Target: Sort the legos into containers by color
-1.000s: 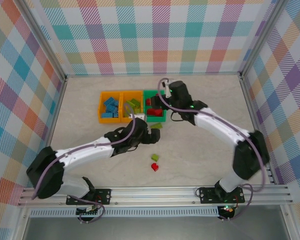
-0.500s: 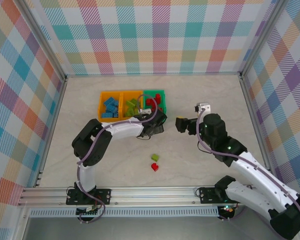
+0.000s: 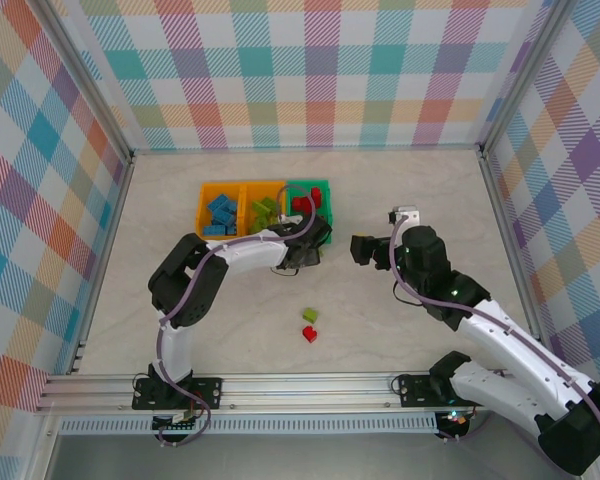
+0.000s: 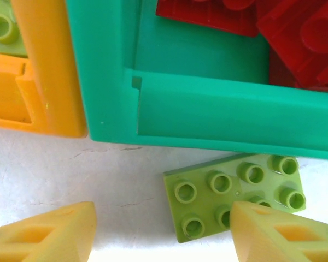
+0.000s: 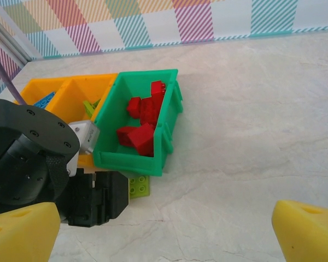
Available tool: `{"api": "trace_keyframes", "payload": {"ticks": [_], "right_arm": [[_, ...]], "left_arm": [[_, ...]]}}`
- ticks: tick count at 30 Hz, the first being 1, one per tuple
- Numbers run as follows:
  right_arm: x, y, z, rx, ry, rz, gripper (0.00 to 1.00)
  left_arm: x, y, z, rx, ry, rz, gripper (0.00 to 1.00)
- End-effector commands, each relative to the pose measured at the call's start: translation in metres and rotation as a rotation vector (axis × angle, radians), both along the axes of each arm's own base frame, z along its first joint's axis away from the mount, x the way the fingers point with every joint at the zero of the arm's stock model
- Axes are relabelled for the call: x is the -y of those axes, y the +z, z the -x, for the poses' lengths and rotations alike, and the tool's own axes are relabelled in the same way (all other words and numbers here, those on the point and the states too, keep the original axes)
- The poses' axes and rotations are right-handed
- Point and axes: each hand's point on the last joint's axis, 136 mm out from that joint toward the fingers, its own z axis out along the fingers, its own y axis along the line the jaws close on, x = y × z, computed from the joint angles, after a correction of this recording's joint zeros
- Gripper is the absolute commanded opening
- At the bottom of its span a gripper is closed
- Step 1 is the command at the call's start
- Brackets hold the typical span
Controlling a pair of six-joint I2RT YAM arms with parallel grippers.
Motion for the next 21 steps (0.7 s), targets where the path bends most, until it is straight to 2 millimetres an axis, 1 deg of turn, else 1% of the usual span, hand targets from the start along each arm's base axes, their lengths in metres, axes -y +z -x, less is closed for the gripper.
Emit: {"api": "trace_keyframes", "payload": {"ticks": [1,4,5,7,9,12,14,15,18,19,21], "right_arm": [[-0.002,0.022,-0.001,0.031,-0.003,-0.057,1.0],[-0.002,0.022,-0.001,0.028,-0.008,-0.066,1.0],[-0.002,0.021,-0.001,0.026,-0.007,-0.065,1.0],[-0.002,0.021,-0.001,0.023,-0.008,-0.064,1.0],[-0.001,0.019,-0.001,0.019,-0.011,-0.062,1.0],[-0.003,0.02,-0.002,0.024,-0.01,-0.066,1.0],[-0.004,0.022,-0.004,0.025,-0.007,-0.068,1.0],[-0.005,0.022,-0.004,0.024,-0.005,-0.068,1.0],[-0.003,0.025,-0.002,0.018,-0.003,-0.064,1.0],[-0.002,0.024,-0.001,0.017,-0.005,-0.06,1.0],[0.001,0.022,0.002,0.019,-0.015,-0.058,1.0]], "left_arm": [[-0.026,-0.017,0.036,-0.133,-0.047,-0.072,0.6],[-0.022,-0.015,0.056,-0.181,-0.073,0.002,0.57],[-0.02,-0.011,0.063,-0.189,-0.079,0.027,0.57],[-0.019,0.0,0.072,-0.183,-0.102,0.046,0.57],[-0.014,0.018,0.076,-0.148,-0.151,0.053,0.57],[-0.002,0.045,0.067,-0.048,-0.244,0.047,0.66],[0.007,0.053,0.06,-0.003,-0.345,0.014,0.7],[0.007,0.053,0.057,0.002,-0.381,-0.022,0.72],[-0.007,0.051,0.048,-0.024,-0.338,-0.145,0.76],[-0.006,0.05,0.047,-0.036,-0.33,-0.146,0.79],[0.003,0.044,0.048,-0.051,-0.336,-0.109,0.9]]}}
